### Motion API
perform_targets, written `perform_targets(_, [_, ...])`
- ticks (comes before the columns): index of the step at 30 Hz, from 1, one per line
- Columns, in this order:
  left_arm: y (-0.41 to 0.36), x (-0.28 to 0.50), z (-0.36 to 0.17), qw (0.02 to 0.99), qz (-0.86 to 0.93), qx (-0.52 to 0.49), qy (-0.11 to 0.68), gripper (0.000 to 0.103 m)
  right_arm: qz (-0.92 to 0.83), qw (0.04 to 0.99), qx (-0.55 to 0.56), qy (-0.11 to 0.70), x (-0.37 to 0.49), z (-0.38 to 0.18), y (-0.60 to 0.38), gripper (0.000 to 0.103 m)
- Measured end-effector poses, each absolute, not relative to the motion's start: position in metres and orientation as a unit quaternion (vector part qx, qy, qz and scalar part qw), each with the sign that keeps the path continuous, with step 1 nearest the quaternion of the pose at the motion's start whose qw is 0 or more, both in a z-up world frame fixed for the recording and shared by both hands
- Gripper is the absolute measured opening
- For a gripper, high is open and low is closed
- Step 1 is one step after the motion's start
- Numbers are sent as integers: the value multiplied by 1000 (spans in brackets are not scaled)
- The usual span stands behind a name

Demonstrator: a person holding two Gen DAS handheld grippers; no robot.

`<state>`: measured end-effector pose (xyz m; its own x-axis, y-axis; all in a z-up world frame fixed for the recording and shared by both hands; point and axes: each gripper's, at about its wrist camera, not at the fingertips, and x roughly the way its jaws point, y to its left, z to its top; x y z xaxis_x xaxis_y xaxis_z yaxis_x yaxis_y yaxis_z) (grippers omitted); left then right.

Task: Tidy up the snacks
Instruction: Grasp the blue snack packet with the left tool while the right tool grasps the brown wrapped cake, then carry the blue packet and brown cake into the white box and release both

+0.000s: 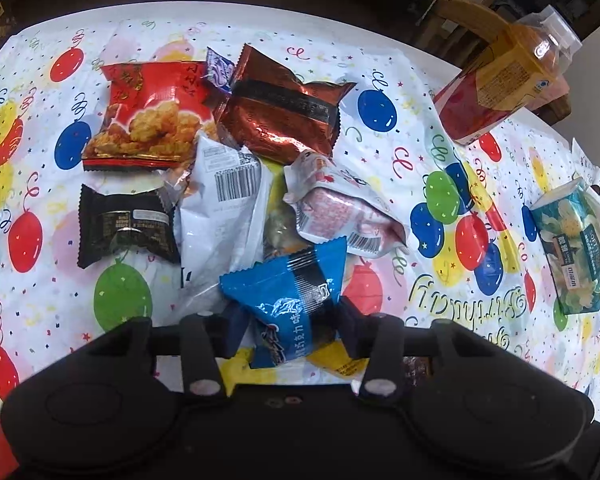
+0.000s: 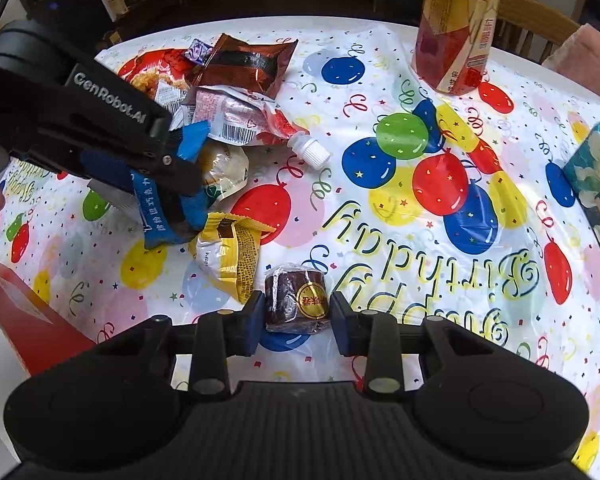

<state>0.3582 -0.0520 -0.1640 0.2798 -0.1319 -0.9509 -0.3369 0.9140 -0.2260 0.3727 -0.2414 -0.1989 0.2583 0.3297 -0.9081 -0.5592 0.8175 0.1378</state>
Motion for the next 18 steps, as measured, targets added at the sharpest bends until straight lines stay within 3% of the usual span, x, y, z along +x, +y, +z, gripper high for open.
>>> perform_targets(18, [-40,308,-108,797,12,-205,568,41,287,807,-77,510,320,-122,-265,34])
